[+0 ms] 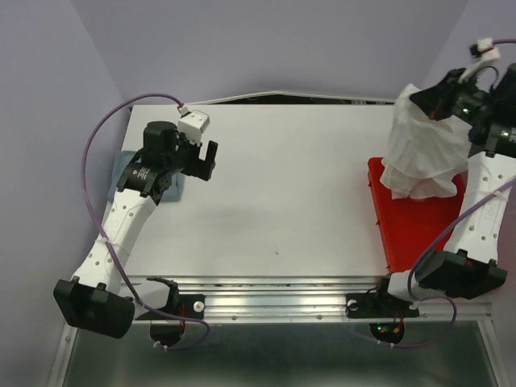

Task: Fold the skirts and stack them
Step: Move the skirt to the center of the board

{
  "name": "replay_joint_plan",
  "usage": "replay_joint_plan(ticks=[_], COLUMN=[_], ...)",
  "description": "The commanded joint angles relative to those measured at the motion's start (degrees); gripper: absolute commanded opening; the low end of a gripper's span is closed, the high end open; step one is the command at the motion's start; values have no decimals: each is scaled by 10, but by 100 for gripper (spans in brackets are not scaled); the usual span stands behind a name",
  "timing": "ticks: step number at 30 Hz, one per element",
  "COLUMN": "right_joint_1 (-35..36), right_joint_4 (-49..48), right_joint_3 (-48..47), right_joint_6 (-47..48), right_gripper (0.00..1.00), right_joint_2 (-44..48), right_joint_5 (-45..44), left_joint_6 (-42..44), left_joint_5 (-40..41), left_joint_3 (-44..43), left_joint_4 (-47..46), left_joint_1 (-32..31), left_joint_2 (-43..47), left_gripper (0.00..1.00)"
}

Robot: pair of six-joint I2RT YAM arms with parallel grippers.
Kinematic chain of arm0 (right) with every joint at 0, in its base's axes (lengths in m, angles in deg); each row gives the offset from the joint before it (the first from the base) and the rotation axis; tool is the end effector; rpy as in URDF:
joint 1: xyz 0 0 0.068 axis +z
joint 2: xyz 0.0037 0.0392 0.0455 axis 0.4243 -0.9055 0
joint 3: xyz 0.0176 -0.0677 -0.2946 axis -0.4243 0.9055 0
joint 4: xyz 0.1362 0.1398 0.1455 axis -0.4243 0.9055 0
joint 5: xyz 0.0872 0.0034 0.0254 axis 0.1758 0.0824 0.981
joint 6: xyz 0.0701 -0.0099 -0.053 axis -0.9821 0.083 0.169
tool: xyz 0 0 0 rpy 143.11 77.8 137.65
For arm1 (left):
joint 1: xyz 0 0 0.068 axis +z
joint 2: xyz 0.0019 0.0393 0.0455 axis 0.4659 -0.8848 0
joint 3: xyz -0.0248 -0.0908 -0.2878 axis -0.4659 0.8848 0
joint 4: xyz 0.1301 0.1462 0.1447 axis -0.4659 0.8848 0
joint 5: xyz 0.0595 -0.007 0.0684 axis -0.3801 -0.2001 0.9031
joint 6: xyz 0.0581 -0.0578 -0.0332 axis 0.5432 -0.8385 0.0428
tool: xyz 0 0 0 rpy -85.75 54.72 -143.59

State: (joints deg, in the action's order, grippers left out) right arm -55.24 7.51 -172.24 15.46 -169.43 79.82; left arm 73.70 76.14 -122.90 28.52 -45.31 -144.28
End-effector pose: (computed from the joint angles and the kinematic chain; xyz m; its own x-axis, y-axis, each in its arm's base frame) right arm 0.2667 -0.0848 0.5258 -0.2226 0.0970 -0.9701 -0.3303 0.9287 0.1687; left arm 0.2500 -0.0907 0.3898 -0.2885 0.3277 -0.8997 0.5001 0.8528 0.1502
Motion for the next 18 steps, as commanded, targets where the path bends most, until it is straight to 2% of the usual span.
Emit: replay_joint_plan(ticks=[1, 4, 7, 10, 11, 12, 15, 18], right_joint_1=[205, 367, 421, 522, 551, 611, 708, 740], right_joint_4=[-154, -116, -127, -101, -105, -119, -171, -203], right_joint_3=[44, 67, 144, 243, 304, 331, 415, 443], right_joint_6=[-84, -32, 9, 78, 92, 108, 120, 127], right_gripper=[1, 1, 1, 1, 1, 1, 1, 1], right_joint_2=[52, 28, 6, -17, -30, -38, -78, -113], right_joint_5=[17, -59, -68, -117, -137, -183, -238, -291], left_joint_6=[-39, -43, -39, -20, -8, 0, 36, 60], left_joint_5=[-97, -155, -194, -204, -206, -208, -220, -230], left_joint_3=[-47, -53, -48, -34, -21, -7, 9, 22], left_joint_4=[-11, -10, -1, 12, 14, 18, 28, 38], left_joint_1=[71, 114, 131, 136, 136, 136, 137, 137], left_joint_2=[24, 26, 23, 20, 20, 17, 10, 0], left_gripper=[98, 98, 98, 98, 98, 98, 97, 93])
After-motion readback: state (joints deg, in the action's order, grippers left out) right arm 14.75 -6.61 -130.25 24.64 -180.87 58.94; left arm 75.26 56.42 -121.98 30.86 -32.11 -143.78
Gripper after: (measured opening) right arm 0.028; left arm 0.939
